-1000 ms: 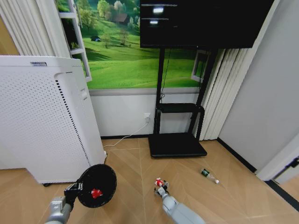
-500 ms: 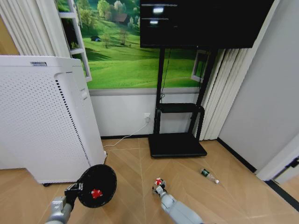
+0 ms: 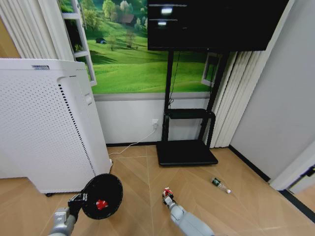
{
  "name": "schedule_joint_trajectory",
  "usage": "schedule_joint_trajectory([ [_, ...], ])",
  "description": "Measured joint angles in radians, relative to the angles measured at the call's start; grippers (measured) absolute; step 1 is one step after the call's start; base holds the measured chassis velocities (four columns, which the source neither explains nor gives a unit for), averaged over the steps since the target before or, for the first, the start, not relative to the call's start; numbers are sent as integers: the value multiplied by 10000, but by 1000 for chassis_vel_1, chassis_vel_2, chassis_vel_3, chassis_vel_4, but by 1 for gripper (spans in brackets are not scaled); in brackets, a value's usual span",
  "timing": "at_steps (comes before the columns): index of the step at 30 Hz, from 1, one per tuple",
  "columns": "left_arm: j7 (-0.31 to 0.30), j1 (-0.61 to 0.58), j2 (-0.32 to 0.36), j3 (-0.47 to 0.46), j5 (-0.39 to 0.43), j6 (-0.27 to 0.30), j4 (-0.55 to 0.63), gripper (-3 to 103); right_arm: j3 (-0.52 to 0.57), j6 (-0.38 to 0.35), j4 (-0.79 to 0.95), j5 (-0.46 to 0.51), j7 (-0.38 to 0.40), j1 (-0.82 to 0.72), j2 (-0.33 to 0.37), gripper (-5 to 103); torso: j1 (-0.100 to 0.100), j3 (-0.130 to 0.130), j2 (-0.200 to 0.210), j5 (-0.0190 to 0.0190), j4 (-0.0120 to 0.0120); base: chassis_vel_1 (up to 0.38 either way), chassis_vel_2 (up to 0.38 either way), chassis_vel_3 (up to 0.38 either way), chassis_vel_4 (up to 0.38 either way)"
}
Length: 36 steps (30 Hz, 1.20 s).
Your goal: Pick up the trash bin and place the garbage on the floor into it.
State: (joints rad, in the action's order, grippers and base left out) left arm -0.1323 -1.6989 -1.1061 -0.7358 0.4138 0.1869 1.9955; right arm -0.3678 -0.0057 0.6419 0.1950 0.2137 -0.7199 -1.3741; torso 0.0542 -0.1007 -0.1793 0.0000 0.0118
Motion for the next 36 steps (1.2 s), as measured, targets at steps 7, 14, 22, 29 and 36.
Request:
schedule_joint_trajectory([
  [7, 3, -51, -33, -4, -44, -34, 4, 7, 32, 5, 209, 18, -2, -136, 87, 2, 0, 0, 0, 1, -1, 0, 0, 0, 0],
  [14, 20, -48, -68, 0, -65, -60, 0, 7, -63, -300, 433, 29, 449, -284, 159, 0, 0, 0, 0, 1, 0, 0, 0, 0, 0],
  [22, 31, -64, -73, -19, -65, -78, 19, 7, -118, -656, 456, 22, 725, -69, 70, 33, 0, 0, 0, 1, -1, 0, 0, 0, 0],
  [29, 37, -56, -73, -33, -60, -92, 18, 7, -117, -495, 493, 45, 566, -23, 86, 54, -1, 0, 0, 0, 0, 0, 0, 0, 0],
  [36, 40, -46, -88, -13, -66, -98, -21, 7, -117, -534, 459, 177, 311, 48, 118, 87, -1, 0, 0, 0, 0, 0, 0, 0, 0],
])
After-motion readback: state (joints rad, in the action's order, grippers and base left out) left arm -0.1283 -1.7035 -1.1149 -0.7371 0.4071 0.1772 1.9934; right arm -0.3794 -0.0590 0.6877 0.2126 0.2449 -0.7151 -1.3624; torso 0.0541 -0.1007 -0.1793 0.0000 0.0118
